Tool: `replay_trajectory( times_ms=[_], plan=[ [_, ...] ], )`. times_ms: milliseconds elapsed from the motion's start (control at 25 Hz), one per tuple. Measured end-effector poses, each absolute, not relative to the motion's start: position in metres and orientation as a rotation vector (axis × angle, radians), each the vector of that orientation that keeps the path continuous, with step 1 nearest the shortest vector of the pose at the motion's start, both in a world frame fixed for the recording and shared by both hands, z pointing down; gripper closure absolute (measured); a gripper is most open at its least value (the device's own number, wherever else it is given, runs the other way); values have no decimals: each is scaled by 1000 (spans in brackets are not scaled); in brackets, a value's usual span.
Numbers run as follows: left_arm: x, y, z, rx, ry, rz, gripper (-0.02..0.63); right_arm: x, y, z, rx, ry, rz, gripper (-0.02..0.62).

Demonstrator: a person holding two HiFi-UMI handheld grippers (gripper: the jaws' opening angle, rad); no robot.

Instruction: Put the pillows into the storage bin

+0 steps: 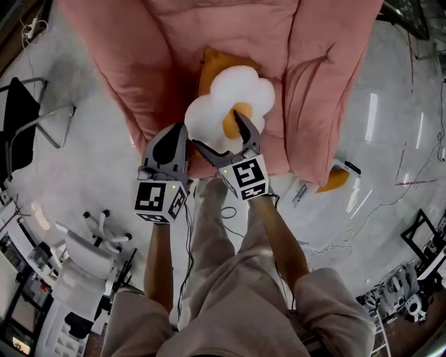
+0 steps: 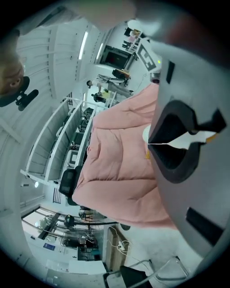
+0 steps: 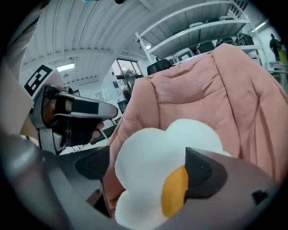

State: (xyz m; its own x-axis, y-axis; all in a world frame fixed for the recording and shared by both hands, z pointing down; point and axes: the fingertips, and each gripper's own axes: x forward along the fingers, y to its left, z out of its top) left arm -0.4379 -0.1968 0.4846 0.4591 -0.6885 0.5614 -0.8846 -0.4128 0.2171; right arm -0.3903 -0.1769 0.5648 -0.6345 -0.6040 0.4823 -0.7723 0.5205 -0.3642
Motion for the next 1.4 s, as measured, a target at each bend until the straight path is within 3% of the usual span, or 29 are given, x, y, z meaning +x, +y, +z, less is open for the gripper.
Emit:
replay_trajectory(
  times_ms=[200, 480, 680, 800, 960, 1400],
  plan=[
    [-482, -192, 490, 2182, -1354, 516, 594, -425, -186, 590, 1199, -2377, 744, 35],
    [-513, -185, 502, 2149, -1363, 501, 594, -433, -209, 626, 1310, -2197, 633, 32],
    [-515, -186, 500, 2155, -1356, 488, 594, -422, -214, 620, 1335, -2178, 676, 248],
    [-507, -186, 498, 2168, -1340, 484, 594, -413, -206, 610, 1325, -2224, 748, 340],
    [-487, -186, 494, 2193, -1313, 481, 594, -391, -196, 582, 1337, -2300, 798, 376],
    [-394, -224, 423, 2355, -1241, 427, 594, -314, -220, 442, 1487, -2514, 662, 385]
  ],
)
